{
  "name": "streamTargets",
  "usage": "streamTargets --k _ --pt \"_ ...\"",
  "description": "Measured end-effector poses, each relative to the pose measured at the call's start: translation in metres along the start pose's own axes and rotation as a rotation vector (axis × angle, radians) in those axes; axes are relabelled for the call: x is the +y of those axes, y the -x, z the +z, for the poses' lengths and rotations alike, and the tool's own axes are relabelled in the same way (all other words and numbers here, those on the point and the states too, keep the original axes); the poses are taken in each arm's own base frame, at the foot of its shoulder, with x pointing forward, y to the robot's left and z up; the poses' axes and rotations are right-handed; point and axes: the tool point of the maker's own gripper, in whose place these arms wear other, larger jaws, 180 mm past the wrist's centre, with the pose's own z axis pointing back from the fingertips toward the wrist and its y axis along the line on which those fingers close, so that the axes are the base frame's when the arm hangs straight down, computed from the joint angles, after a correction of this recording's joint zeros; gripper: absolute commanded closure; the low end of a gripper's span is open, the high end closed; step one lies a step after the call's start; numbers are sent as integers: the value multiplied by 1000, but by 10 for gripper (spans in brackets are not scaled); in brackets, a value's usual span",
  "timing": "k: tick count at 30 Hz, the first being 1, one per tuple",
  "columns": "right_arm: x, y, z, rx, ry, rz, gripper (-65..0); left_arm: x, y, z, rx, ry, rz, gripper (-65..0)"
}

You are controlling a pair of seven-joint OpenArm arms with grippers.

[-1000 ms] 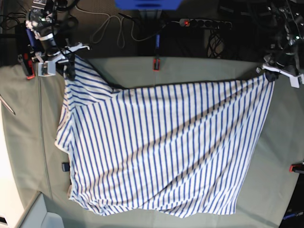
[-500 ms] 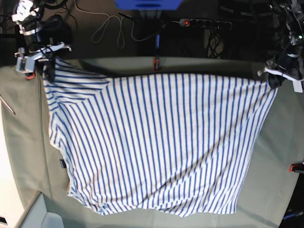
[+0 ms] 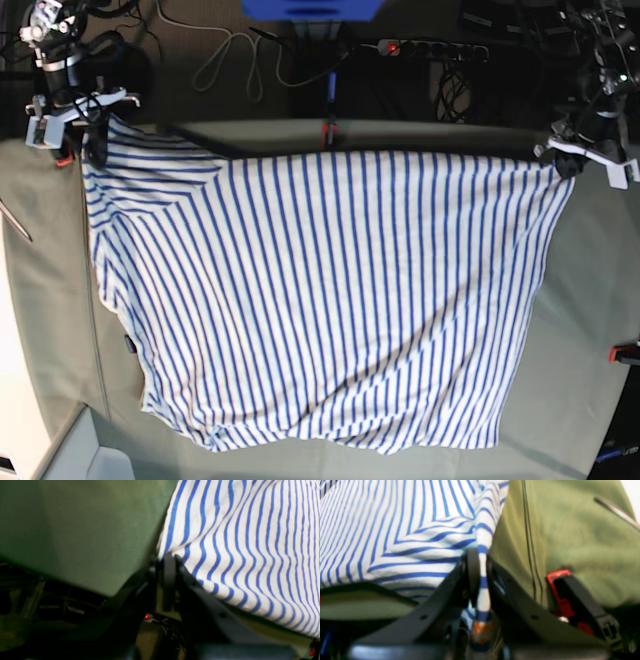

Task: Layout the t-shirt on the table in an organized manner, then fold the t-shirt properly
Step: 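Pull the held shoulder corners apart with both grippers to stretch the shirt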

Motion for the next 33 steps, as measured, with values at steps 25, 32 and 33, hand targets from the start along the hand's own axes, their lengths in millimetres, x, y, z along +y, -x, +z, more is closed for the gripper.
streamTargets --k 25,32,33 --pt "0 2 1 6 -1 0 0 -7 8 -1 7 8 28 -2" --pt "0 2 1 5 -1 0 0 -7 8 -1 7 8 28 -2" --pt "0 2 1 5 -1 0 0 -7 8 -1 7 8 28 -2"
